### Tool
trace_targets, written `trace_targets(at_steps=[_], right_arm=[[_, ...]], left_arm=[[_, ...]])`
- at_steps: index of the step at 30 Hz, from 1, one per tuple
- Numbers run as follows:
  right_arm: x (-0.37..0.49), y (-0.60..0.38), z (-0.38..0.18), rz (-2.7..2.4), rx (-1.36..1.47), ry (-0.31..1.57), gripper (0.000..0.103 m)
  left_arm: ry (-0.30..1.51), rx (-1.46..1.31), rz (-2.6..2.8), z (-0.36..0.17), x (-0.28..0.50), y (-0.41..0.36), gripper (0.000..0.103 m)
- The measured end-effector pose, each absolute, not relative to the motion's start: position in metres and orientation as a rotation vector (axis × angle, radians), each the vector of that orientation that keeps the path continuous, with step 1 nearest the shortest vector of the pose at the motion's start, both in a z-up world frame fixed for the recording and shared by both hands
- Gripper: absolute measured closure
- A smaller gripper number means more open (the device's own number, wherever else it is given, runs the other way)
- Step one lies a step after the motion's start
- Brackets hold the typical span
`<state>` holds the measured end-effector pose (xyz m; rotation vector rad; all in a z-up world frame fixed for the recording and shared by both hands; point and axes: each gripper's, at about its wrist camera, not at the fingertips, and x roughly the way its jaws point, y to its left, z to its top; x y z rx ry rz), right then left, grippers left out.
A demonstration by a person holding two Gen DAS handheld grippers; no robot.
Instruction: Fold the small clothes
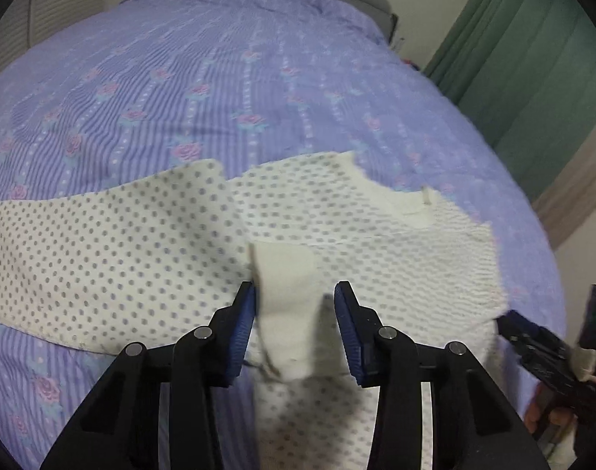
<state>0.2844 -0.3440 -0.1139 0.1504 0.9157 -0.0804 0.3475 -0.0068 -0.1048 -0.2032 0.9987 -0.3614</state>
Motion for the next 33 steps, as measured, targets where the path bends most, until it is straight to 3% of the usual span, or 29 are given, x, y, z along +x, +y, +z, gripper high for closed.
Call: trace_targets(at_steps=[10, 13, 14, 20, 23, 25, 27, 33], right_arm=[[0.291, -0.341, -0.12, -0.068, 0.127, 0.909, 0.045], [0.291, -0.341, -0.123, -0.065, 0.117, 0.908, 0.045], [0.291, -0.341, -0.123, -0.064, 0.115, 0.906, 0.045], [0.294, -0.338, -0.119, -0.065, 0.128, 0.858, 0.046], [0.301, -0.335, -0.12, -0.078, 0.118, 0.844, 0.055], [0.302, -0.336, -0.119, -0.068, 0.14, 0.832, 0.077], [0.298, -0.339, -0.118, -0.066, 0.171, 0.821, 0.088], [0.283, -0.346, -0.116, -0.149, 0.211, 0.812, 0.089]], left_arm=[[1.051, -0.119, -0.318, -0.121, 0.369, -0.015, 0.063], [1.031, -0.089, -0.324, -0.113, 0.368, -0.021, 0.085], [1.012, -0.08, -0.328, -0.106, 0.365, -0.022, 0.097], [0.848, -0.102, -0.383, -0.048, 0.349, -0.026, 0.097], [0.788, -0.086, -0.411, -0.026, 0.344, -0.03, 0.096], [0.776, -0.064, -0.412, -0.023, 0.345, -0.041, 0.096], [0.781, -0.041, -0.405, -0.025, 0.345, -0.044, 0.096], [0.888, -0.048, -0.373, -0.067, 0.348, -0.046, 0.096]])
